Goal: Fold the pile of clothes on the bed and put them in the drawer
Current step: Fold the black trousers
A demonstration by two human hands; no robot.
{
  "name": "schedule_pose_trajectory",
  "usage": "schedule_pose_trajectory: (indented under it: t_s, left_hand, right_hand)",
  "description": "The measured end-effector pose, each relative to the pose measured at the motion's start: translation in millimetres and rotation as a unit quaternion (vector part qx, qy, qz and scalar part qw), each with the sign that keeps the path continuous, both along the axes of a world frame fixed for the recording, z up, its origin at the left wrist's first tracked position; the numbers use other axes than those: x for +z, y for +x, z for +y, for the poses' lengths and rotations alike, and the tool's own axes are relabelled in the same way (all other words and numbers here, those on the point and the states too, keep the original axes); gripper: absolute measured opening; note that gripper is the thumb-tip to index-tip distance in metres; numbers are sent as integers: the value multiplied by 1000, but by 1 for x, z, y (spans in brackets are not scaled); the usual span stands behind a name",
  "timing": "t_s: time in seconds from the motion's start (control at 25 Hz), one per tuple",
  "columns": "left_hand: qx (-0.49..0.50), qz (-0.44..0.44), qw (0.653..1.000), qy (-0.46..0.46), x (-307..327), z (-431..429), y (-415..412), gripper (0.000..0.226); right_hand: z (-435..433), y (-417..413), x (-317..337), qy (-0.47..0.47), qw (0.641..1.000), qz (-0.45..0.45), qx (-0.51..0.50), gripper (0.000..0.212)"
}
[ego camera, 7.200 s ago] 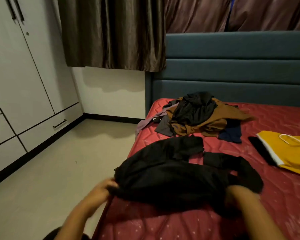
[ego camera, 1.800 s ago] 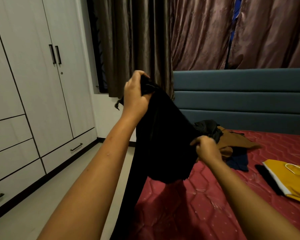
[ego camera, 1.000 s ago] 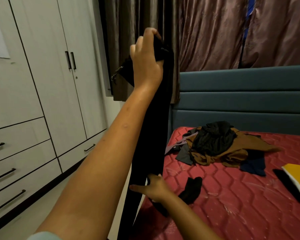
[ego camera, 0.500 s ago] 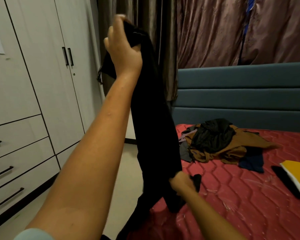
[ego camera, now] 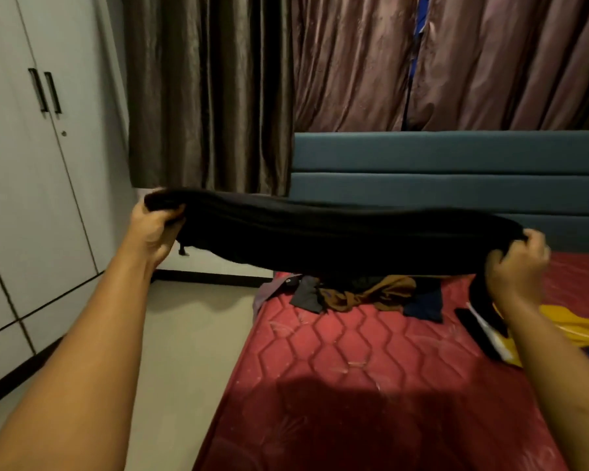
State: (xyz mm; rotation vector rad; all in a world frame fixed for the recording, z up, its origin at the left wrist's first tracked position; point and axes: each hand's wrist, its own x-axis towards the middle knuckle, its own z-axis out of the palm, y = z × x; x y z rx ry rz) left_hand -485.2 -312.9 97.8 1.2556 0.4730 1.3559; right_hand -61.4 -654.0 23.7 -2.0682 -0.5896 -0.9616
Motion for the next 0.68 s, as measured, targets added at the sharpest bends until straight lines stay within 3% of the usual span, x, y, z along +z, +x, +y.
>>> schedule_pose_trajectory:
  t_s: [0.08, 0.12, 0.16, 0.24, 0.28, 0.36, 0.4, 0.48, 0.56, 0.64, 0.68]
  left_hand:
    - [-2, 225, 973, 59, -64, -2, -12, 21]
    - [-4, 346, 934, 91, -103, -8, -22, 24]
    - [-9, 453, 886, 104, -147, -13, -33, 34]
    - [-57, 649, 752, 102, -231, -27, -52, 50]
    - [-100, 736, 665, 79, -267, -43, -56, 44]
    - [-96, 835, 530, 109, -312, -64, -57, 31]
    - [-65, 865, 483, 121, -318, -74, -49, 34]
    - [33, 858, 488, 157, -307, -88, -22, 35]
    - [95, 818, 521, 227, -288, -97, 16, 34]
    - [34, 789, 546, 279, -288, -110, 62, 34]
    - [-17, 774, 557, 299, -293, -120, 84, 37]
  right_hand:
    - [-32, 8, -80, -88, 989, 52, 102, 40]
    - [-42, 16, -130, -134, 979, 98, 116, 41]
    - [-53, 6, -166, -189, 954, 211, 95, 42]
    - [-70, -2, -218, -325, 863, 377, 87, 53]
    - [-80, -3, -246, -340, 812, 464, 98, 57]
    - [-82, -19, -251, -434, 726, 526, 87, 25]
    - [-81, -23, -247, -427, 714, 547, 92, 29]
    - [-72, -26, -236, -380, 732, 559, 85, 44]
    - [-71, -29, -235, -307, 767, 556, 90, 29]
    - [-71, -19, -258, -162, 808, 564, 58, 21]
    - [-75, -12, -272, -58, 809, 584, 23, 27]
